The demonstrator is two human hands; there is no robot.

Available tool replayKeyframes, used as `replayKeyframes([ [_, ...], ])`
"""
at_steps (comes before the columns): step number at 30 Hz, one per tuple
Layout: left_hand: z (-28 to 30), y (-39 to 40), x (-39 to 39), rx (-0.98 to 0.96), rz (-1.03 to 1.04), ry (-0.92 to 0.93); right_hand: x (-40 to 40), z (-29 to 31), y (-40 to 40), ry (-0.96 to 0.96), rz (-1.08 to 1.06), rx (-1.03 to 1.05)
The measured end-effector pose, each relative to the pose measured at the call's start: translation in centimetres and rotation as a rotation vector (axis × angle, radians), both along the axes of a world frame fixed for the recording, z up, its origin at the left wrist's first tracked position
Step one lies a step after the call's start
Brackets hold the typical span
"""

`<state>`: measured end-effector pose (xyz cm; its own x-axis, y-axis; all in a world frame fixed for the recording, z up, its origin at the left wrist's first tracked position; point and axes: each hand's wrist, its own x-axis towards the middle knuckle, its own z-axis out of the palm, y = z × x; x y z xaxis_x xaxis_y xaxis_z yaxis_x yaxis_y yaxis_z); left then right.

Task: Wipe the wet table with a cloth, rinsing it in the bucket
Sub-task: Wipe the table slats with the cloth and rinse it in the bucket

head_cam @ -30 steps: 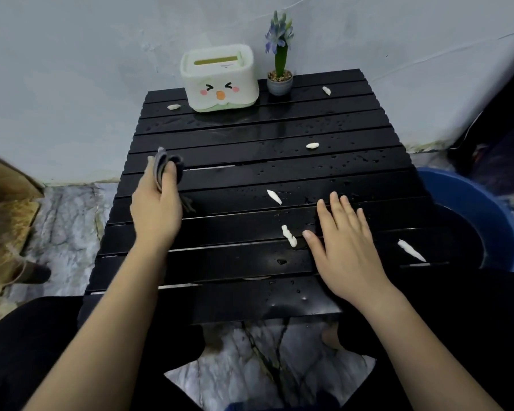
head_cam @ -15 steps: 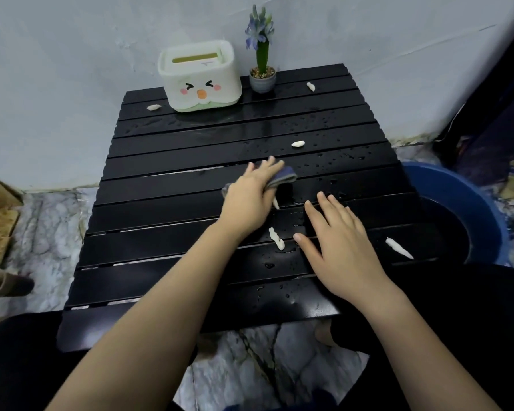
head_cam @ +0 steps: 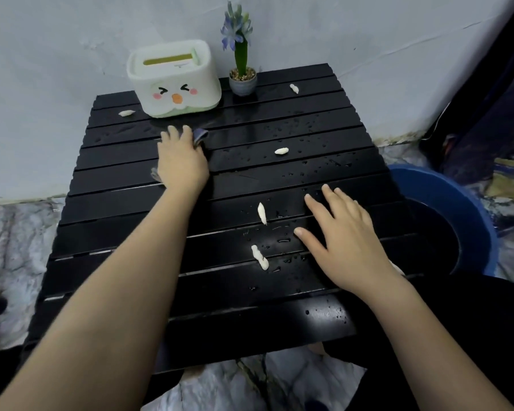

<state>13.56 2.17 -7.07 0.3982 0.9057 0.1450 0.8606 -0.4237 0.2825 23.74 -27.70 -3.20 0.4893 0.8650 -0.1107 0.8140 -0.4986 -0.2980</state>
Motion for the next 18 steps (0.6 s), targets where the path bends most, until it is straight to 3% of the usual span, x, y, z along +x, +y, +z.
replayKeyframes([
  [4, 0.8, -4.8, 6.0, -0.028, -0.253, -0.081, 0.1, -0.4, 0.0, -0.026, -0.003, 0.018],
  [12, 1.5, -11.2, 7.2, -0.438, -0.884, -0.379, 0.3, -0.6, -0.2, -0.036, 0.007, 0.027],
  [15, 2.8, -8.5, 7.8, -0.470, -0.784, -0.594, 0.3, -0.8, -0.2, -0.041, 0.008, 0.025],
  [18, 3.5, -2.8, 9.7, -0.242, -0.519, -0.577, 0.4, -0.9, -0.3, -0.045, 0.011, 0.031],
])
